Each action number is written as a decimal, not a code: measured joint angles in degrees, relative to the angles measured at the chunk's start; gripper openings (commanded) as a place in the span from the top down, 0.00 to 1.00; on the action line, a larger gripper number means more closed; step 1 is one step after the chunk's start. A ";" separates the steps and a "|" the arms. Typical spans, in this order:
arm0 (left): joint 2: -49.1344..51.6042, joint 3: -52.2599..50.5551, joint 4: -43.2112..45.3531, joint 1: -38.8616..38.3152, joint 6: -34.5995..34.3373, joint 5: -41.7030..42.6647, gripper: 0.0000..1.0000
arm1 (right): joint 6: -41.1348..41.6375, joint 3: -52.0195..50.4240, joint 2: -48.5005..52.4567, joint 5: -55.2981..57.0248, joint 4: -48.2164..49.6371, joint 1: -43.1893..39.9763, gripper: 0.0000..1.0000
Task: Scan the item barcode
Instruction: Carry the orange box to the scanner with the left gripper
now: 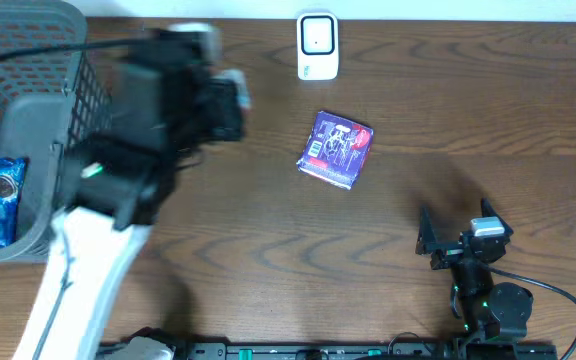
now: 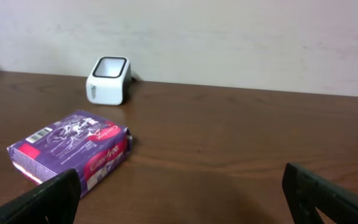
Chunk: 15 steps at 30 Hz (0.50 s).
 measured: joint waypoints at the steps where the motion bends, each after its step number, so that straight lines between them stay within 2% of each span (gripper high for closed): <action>1: 2.86 0.00 0.02 -2.80 0.48 0.13 0.93 | 0.00 0.00 0.00 0.00 0.00 0.00 0.01; 6: 14.45 0.00 0.00 -7.96 1.66 0.15 0.93 | 0.00 0.00 0.00 -0.02 0.00 0.00 0.01; 15: 30.01 0.00 -0.55 -10.88 8.28 -1.55 0.91 | 0.00 0.00 0.00 -0.02 -0.02 0.00 0.01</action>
